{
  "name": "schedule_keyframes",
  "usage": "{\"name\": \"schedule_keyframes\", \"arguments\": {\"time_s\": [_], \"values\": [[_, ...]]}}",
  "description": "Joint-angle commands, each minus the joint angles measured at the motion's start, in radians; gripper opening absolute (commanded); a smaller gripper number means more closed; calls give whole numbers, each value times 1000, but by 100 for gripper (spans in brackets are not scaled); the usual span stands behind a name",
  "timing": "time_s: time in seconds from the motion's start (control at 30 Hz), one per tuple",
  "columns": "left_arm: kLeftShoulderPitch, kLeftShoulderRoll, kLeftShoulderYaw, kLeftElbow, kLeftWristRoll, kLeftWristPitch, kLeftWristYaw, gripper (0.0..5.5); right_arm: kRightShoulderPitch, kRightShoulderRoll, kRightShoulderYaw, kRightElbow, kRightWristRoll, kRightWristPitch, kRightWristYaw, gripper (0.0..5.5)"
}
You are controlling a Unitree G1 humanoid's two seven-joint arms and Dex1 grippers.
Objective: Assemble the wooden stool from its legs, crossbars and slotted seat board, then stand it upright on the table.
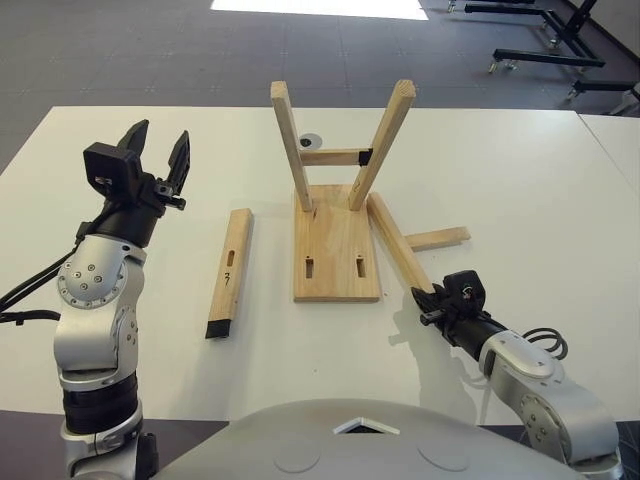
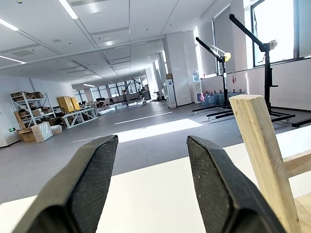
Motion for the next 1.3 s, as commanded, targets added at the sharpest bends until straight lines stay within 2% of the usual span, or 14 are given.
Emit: {"name": "schedule_keyframes", "arguments": {"time_s": [0.03, 0.17, 0.23, 0.33, 0.4, 0.53, 0.67, 0.77, 0.9, 1.0, 1.3], "values": [[4, -8, 10, 1, 6, -10, 9, 258, -79, -24, -46, 68, -33, -83, 29, 103], [-54, -22, 75, 33, -67, -10, 15, 258, -312, -3, -140, 221, -75, -255, -3, 103], [-127, -28, 141, 75, -197, 31, 2, 258, -441, 19, -179, 298, -95, -344, -46, 103], [-253, -5, 247, 139, -538, 165, -41, 258, -679, 38, -215, 407, -101, -480, -78, 103], [-286, 66, 285, 130, -910, 289, -190, 258, -824, 56, -216, 437, -75, -536, -76, 103], [-357, 165, 287, 213, -1173, 427, -308, 258, -971, 79, -176, 419, -54, -586, -46, 103], [-406, 200, 225, 267, -1270, 501, -354, 317, -1013, 127, -94, 373, -43, -615, 2, 103], [-472, 186, 188, 307, -1357, 521, -317, 355, -997, 172, 0, 349, -63, -647, 35, 103], [-553, 201, 164, 418, -1434, 554, -277, 355, -978, 196, 137, 329, -137, -731, 100, 103], [-616, 227, 143, 519, -1397, 582, -273, 355, -970, 191, 199, 348, -198, -798, 145, 103], [-705, 234, 84, 577, -1287, 630, -292, 355, -967, 197, 287, 451, -394, -969, 163, 103]]}}
